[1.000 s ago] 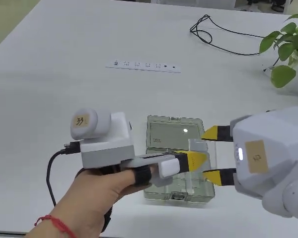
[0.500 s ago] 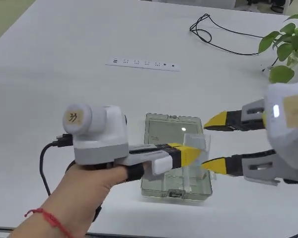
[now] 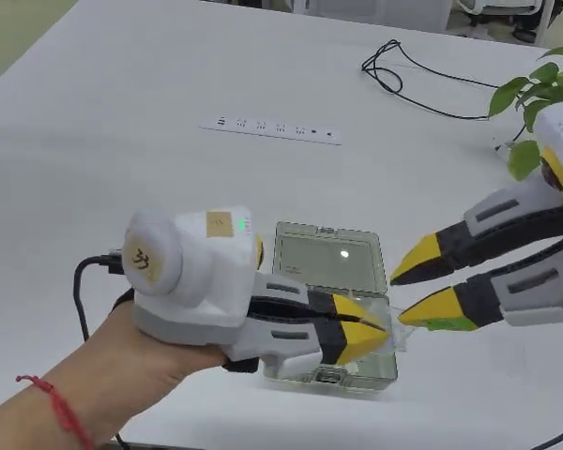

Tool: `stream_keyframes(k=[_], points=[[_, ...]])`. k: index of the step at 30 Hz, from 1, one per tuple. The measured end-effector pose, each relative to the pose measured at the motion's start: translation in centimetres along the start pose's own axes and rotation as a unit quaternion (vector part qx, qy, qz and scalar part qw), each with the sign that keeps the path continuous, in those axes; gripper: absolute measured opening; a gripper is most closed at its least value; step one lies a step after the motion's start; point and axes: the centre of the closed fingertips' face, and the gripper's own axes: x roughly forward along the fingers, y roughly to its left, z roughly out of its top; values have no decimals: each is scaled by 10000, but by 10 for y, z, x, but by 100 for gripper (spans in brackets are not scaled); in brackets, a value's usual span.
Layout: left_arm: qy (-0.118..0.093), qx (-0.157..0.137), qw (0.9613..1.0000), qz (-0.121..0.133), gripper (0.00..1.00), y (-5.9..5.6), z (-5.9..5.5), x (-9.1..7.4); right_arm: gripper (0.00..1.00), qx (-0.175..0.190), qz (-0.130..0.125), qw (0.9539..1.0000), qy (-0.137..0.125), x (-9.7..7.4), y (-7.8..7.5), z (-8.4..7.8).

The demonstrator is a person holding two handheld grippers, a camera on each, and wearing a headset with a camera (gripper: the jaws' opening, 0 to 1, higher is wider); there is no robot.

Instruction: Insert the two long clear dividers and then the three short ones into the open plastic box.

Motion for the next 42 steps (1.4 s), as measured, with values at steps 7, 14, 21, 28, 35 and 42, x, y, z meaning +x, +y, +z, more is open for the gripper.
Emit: stream_keyframes(k=[7,14,21,28,35,42], points=[[-18,164,9999,-27,0,-2,0,-3,10,-55,338,9993,172,9,12,-3],[-29,345,9994,-57,0,-5,-1,-4,3,-51,491,9986,182,12,18,-2],[-35,371,9993,-42,0,-6,-3,-4,3,-8,553,9984,129,15,23,-1],[-48,367,9993,-3,0,-6,-4,-4,3,-51,568,9983,134,16,26,0],[-42,366,9993,45,0,-5,-7,-6,2,-73,565,9983,141,19,28,2],[62,389,9991,183,0,-1,-14,-12,2,-88,508,9986,111,15,21,0]])
